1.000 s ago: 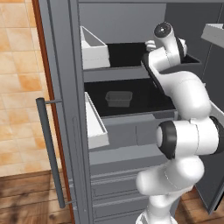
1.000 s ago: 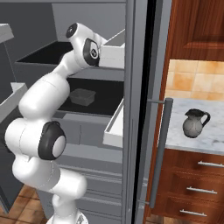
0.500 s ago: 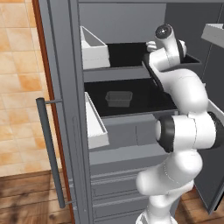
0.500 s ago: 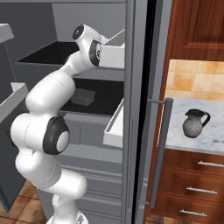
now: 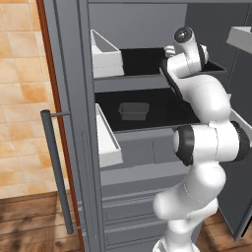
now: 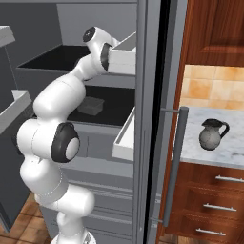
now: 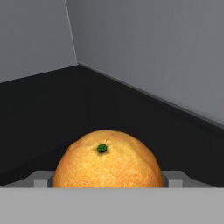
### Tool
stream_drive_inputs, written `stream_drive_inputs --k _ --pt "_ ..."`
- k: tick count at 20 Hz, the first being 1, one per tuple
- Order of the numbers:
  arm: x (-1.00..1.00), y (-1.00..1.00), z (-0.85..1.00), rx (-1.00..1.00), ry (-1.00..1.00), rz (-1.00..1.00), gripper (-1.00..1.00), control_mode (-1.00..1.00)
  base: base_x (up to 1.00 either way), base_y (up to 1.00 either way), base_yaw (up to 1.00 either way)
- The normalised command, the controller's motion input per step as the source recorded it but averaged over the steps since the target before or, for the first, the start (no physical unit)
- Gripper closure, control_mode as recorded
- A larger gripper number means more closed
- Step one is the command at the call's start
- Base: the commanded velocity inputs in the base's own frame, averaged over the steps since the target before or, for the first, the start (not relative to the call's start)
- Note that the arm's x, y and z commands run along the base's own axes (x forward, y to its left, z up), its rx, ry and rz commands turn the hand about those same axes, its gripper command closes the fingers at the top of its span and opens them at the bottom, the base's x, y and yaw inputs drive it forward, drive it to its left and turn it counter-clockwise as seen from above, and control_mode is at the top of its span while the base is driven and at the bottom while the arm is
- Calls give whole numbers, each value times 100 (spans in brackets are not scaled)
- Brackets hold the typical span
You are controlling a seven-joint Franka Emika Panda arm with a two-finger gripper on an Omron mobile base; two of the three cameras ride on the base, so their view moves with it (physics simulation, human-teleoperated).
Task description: Move the tupperware and orange from the top shelf to the second highest shelf to make space. Then, place the pitcher from the counter on the cleared top shelf.
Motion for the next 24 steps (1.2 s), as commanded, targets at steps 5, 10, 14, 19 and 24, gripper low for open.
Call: stream_drive_inputs --k 5,10,14,19,24 --pt "0 -5 -8 0 0 0 100 -100 0 0 0" --pt "-36 24 -3 0 -4 3 100 -100 0 0 0" --pt "-100 75 0 -7 -3 15 100 -100 0 0 0" --pt "-100 57 0 -6 0 15 100 -100 0 0 0" --pt "-100 34 0 0 0 17 100 -100 0 0 0"
